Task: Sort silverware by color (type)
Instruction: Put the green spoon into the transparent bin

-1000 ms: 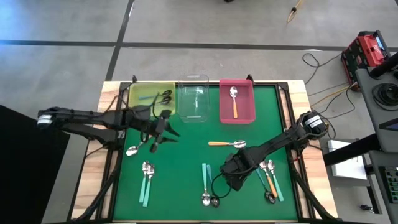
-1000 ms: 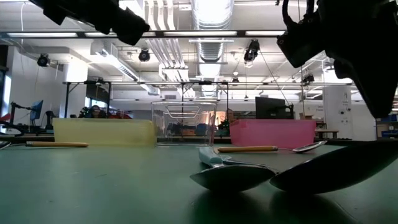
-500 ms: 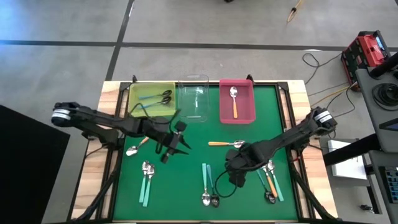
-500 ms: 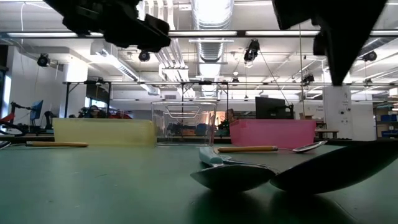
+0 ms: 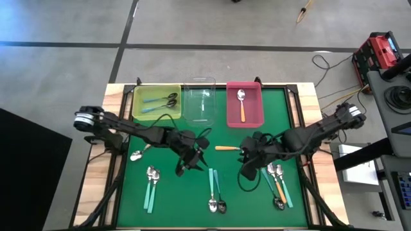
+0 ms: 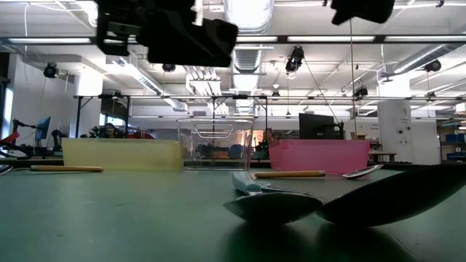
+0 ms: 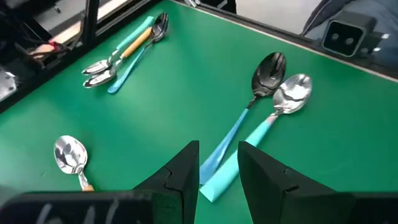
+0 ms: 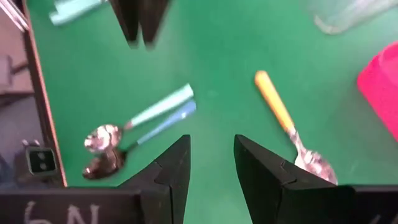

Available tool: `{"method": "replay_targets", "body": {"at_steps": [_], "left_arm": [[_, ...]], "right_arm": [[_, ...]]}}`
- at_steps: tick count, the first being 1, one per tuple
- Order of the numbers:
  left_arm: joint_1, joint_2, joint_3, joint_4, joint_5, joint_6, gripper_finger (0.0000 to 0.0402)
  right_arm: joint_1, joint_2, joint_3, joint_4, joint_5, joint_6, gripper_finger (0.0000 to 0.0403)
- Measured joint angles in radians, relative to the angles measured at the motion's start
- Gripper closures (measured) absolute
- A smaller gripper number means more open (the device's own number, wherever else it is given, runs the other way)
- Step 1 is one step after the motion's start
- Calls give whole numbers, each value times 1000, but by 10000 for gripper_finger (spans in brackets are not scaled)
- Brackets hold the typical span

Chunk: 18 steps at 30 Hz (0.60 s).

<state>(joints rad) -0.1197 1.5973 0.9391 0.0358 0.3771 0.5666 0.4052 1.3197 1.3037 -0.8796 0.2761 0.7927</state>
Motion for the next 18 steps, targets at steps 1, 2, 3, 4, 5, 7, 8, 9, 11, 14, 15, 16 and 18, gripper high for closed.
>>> {"method": "replay_targets", "body": {"at_steps": [1, 2, 3, 4, 5, 7, 8, 9, 11, 14, 15, 16, 18], "left_arm": [[-3, 20, 22, -17, 0, 3, 309], [-5, 38, 43, -46, 0, 9, 309], [-11, 60, 63, -73, 0, 16, 309], [-18, 81, 85, -88, 0, 27, 309], [-26, 99, 101, -106, 1, 42, 308], [-38, 136, 129, -163, 7, 78, 304], [-43, 153, 142, -174, 7, 96, 300], [-47, 169, 151, -186, 7, 105, 296], [-51, 195, 168, -203, 8, 109, 283], [-56, 223, 186, -203, 8, 110, 258], [-57, 232, 192, -203, 8, 110, 250], [-58, 238, 198, -199, 7, 110, 242], [-60, 248, 206, -203, 8, 109, 229]], "right_arm": [[-4, -11, 0, 5, 8, -3, 289], [-9, -19, 0, 15, 14, -9, 289], [-13, -26, 0, 31, 16, -20, 289], [-14, -30, 0, 46, 16, -29, 289], [-16, -31, 0, 53, 16, -40, 289], [-17, -30, 0, 70, 17, -62, 289], [-16, -29, 0, 74, 16, -75, 289], [-16, -26, 0, 74, 16, -81, 289], [-15, -18, 0, 78, 16, -91, 289], [-15, 0, 0, 78, 16, -98, 289], [-15, 5, 0, 76, 16, -102, 289], [-16, 10, 0, 76, 16, -105, 289], [-15, 21, 0, 78, 15, -106, 289]]}}
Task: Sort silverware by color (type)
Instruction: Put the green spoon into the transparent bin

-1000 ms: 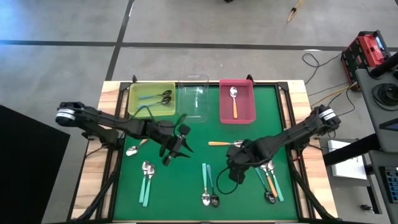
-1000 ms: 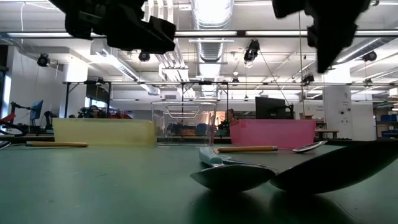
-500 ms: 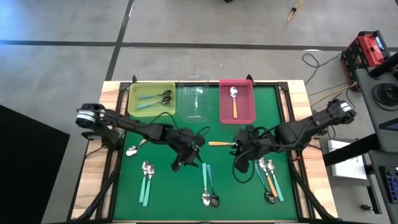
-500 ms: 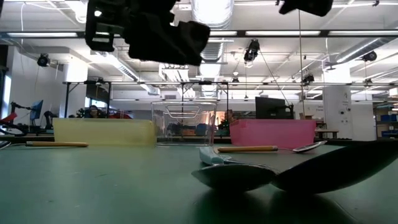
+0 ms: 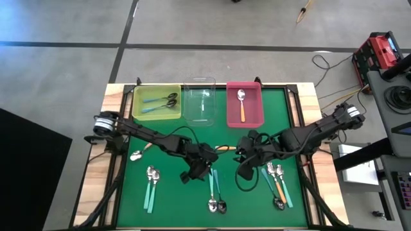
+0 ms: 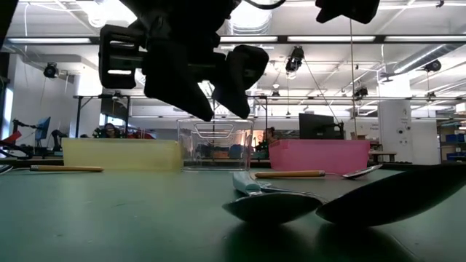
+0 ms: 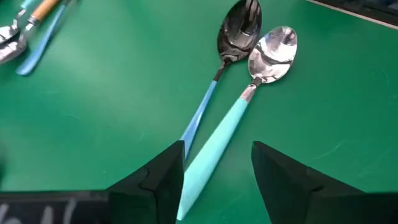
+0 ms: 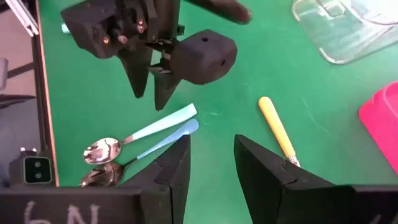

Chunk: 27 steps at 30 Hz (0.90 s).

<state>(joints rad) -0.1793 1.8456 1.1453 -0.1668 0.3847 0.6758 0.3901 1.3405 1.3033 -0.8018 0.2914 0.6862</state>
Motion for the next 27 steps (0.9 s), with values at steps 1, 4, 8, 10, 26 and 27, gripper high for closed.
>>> {"method": "replay_targets", "body": {"at_steps": [1, 4, 8, 10, 26, 27], "left_arm": [[-1, 3, 4, 2, 0, 0, 224], [-3, 12, 6, 8, 0, 2, 216], [-8, 14, 6, 20, 0, 20, 215], [-8, 14, 6, 27, 0, 22, 215], [-11, 126, 6, 121, 49, 22, 226], [-10, 135, 6, 131, 49, 22, 227]], "right_arm": [[0, 4, 0, 0, -1, -3, 289], [0, 17, 0, 11, -1, -17, 289], [0, 22, -8, 65, 7, -77, 289], [0, 22, -13, 87, 23, -116, 289], [0, 21, -96, 269, 24, -252, 289], [0, 21, -101, 268, 24, -247, 289]]}}
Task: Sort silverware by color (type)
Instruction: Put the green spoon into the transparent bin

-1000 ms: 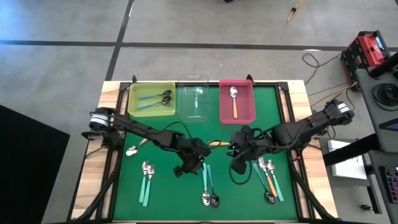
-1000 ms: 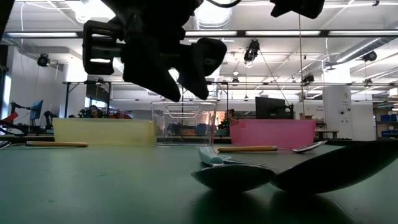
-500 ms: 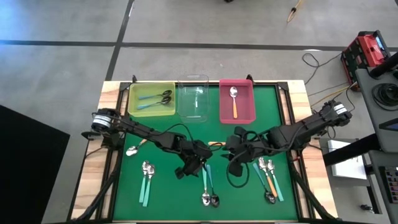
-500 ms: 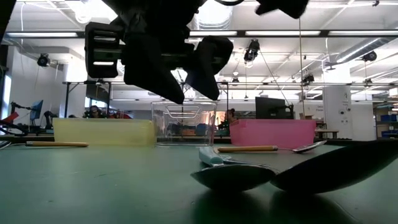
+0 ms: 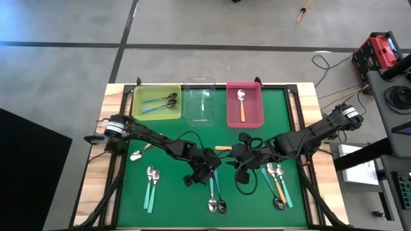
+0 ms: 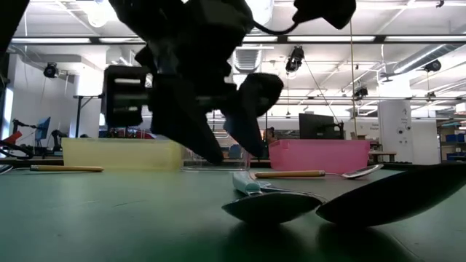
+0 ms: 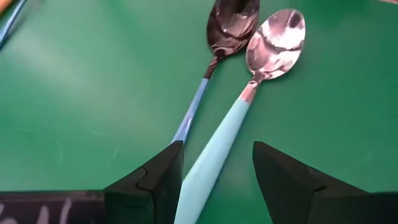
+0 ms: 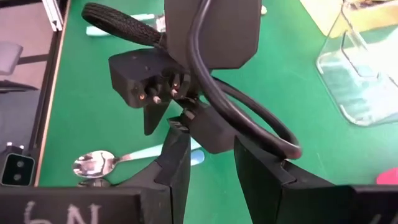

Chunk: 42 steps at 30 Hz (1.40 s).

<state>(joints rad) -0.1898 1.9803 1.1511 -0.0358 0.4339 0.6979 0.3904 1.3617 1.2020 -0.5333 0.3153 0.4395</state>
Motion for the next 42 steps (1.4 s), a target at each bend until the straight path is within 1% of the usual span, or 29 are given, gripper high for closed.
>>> {"method": "replay_targets", "body": {"at_steps": [3, 13, 19, 24, 28, 38, 42], "left_arm": [[0, 27, 0, 34, 0, 0, 229], [7, 49, 0, 54, 7, 20, 229], [20, 85, 0, 81, 61, 2, 229], [36, 100, 0, 87, 108, -23, 236], [44, 102, 1, 78, 115, -34, 257], [45, 100, 2, 38, 123, -16, 352], [46, 92, 2, 10, 114, -8, 355]], "right_arm": [[0, 0, -22, 22, 0, 12, 289], [0, 0, -117, 144, -4, 28, 289], [0, 0, -145, 159, -9, 66, 289], [0, 0, -145, 159, -9, 66, 289], [0, 0, -146, 159, -9, 66, 289], [0, 0, -146, 158, -8, 66, 289], [0, 0, -146, 159, -8, 66, 289]]}}
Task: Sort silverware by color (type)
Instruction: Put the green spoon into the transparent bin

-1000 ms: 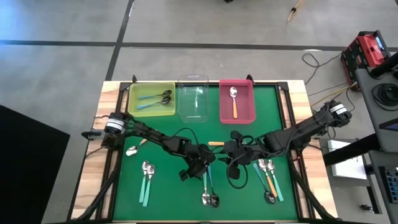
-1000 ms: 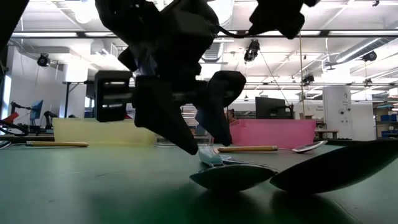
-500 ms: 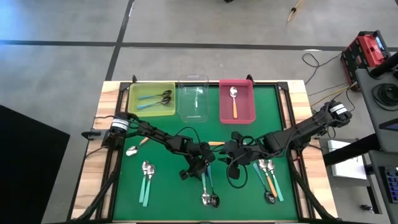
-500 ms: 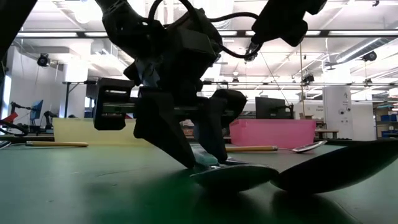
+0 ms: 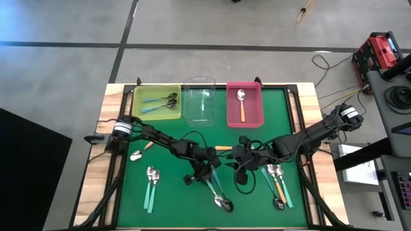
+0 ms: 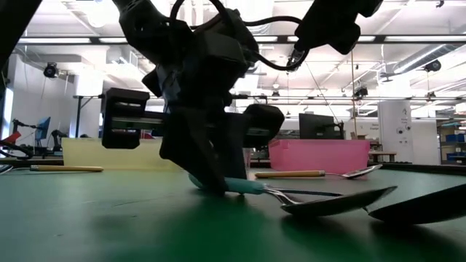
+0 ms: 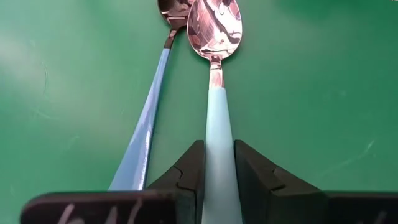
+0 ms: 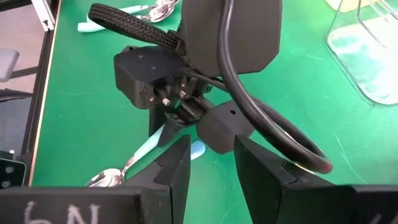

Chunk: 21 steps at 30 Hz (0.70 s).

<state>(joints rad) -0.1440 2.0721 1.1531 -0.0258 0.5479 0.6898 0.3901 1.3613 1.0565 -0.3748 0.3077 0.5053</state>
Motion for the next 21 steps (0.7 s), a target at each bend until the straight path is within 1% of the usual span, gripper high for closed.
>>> {"method": "replay_targets", "body": {"at_steps": [5, 7, 11, 16, 18, 21], "left_arm": [[1, -50, -5, -103, -24, 9, 355], [1, -80, -6, -147, -46, 11, 355], [0, -157, -19, -190, -138, 9, 355], [4, -280, -97, -185, -225, -6, 355], [5, -348, -143, -160, -295, -34, 355], [5, -459, -233, -94, -438, -93, 355]], "right_arm": [[0, 0, -1, 0, 11, 0, 289], [0, 0, -4, 1, 37, 2, 289], [0, 0, -13, 0, 104, 8, 289], [0, -1, -28, -3, 139, 4, 289], [0, -7, -29, -9, 139, -6, 289], [0, -24, -31, -8, 150, -28, 289]]}}
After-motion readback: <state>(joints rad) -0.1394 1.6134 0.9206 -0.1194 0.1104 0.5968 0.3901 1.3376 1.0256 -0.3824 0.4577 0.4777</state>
